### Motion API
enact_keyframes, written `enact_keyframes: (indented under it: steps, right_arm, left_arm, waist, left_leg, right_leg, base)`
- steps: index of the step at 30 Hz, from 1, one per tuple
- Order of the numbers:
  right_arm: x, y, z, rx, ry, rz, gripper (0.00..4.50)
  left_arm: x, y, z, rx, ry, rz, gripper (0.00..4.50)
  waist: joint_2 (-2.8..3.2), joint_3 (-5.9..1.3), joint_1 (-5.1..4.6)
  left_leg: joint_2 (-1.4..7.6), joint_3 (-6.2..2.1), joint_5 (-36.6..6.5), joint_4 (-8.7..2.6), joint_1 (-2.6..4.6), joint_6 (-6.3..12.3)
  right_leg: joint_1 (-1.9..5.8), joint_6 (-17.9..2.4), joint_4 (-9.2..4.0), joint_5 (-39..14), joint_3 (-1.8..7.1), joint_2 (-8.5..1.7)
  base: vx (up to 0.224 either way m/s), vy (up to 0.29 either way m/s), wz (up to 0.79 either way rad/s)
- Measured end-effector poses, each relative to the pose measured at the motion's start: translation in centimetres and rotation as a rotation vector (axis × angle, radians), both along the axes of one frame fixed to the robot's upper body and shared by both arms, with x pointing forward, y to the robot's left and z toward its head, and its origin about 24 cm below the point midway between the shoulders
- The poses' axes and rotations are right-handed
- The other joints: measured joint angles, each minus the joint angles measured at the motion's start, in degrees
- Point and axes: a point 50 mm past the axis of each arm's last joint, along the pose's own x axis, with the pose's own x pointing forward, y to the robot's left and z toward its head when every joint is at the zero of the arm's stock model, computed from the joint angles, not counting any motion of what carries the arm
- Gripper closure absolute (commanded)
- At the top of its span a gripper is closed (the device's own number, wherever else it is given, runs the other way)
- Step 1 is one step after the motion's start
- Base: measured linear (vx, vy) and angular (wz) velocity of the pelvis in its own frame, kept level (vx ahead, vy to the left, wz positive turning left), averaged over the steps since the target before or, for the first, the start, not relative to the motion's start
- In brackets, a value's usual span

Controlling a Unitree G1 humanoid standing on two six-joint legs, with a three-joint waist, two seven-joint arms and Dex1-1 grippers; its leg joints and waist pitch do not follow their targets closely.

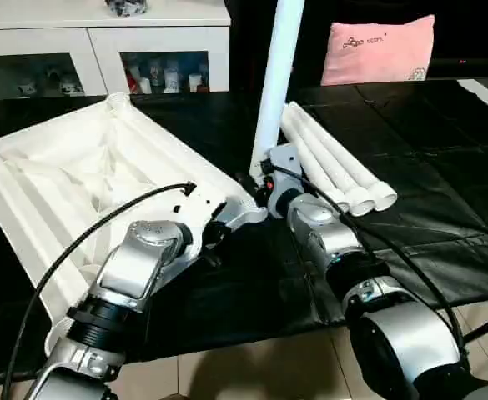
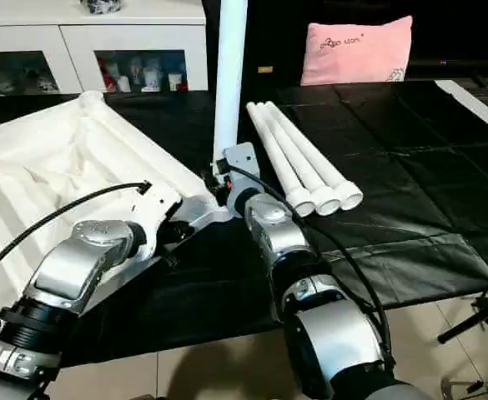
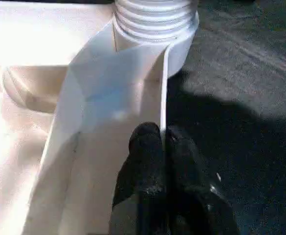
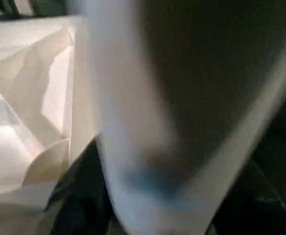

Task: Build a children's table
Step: Rotate leg to tighten

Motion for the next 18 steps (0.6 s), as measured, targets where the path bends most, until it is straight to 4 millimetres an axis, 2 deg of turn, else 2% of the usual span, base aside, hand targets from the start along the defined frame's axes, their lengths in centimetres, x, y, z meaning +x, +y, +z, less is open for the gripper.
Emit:
enact_keyframes:
  steps: [6,11,14,18]
  right_arm:
    - [-0.4,-0.3,-1.2,-0.007,0.043,-0.008,1.23]
    - [-0.9,-1.1,-2.0,-0.011,0.053,0.007,0.91]
    - [-1.1,-1.8,-2.1,0.006,0.034,0.018,0.54]
    - [-1.6,-2.9,-2.4,0.019,0.009,0.044,0.12]
  left_arm:
    - [0.0,-0.1,0.0,-0.007,-0.001,-0.007,4.50]
    - [0.1,-0.2,0.1,-0.010,-0.006,-0.015,4.50]
    - [0.2,-0.3,0.1,-0.010,-0.018,-0.035,4.50]
    - [0.7,-0.1,0.2,0.008,-0.036,-0.065,4.50]
  waist:
    - [0.07,0.04,0.39]
    - [0.34,0.22,0.62]
    - [0.81,0.51,0.91]
    - [0.92,0.57,1.24]
  left_leg:
    - [0.03,-0.08,0.01,0.00,-0.10,-0.01]
    - [0.06,-0.17,0.02,0.05,-0.20,-0.02]
    - [0.07,-0.17,0.03,0.09,-0.22,-0.01]
    - [0.23,-0.17,0.05,0.13,-0.27,-0.02]
  right_leg:
    - [-0.01,0.00,-0.01,0.00,-0.17,0.00]
    - [-0.02,0.00,0.00,0.00,-0.31,0.00]
    - [-0.02,-0.01,0.02,0.00,-0.33,0.00]
    - [-0.02,-0.01,0.03,0.00,-0.45,0.07]
  base:
    - [0.000,0.000,0.00]
    - [0.000,0.000,0.00]
    - [0.000,0.000,0.00]
    - [0.000,0.000,0.00]
